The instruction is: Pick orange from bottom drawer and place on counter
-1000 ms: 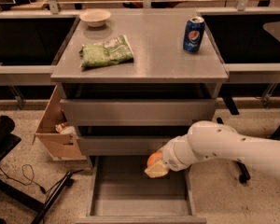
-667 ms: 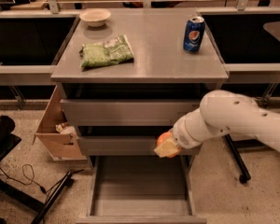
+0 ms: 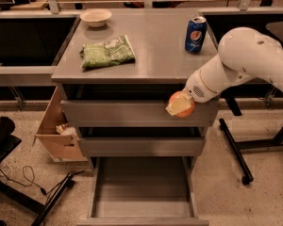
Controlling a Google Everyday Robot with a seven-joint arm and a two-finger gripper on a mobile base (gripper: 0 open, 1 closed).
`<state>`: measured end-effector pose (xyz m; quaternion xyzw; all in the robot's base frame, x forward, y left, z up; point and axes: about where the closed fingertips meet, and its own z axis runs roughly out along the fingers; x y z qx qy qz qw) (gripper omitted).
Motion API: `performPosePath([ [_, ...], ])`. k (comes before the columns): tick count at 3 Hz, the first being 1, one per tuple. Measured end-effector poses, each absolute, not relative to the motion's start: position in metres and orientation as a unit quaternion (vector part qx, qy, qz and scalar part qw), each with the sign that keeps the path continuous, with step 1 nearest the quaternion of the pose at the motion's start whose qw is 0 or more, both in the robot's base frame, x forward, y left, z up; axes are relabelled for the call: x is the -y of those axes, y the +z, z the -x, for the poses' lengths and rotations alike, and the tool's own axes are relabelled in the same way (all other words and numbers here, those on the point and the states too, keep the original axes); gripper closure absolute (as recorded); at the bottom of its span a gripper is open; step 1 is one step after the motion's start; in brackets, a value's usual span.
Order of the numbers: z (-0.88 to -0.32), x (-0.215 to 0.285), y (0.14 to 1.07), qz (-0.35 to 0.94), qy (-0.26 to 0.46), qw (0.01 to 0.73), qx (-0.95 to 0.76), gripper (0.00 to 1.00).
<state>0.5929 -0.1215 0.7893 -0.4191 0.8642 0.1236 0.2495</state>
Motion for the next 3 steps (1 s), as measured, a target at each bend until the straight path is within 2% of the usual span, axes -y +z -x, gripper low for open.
performPosePath([
  [2, -0.614, 0.128, 0.814, 0.427, 0.1, 0.265, -0.859, 1.0],
  [3, -0.655, 0.133, 0.835, 0.415, 0.085, 0.268, -0.865, 1.0],
])
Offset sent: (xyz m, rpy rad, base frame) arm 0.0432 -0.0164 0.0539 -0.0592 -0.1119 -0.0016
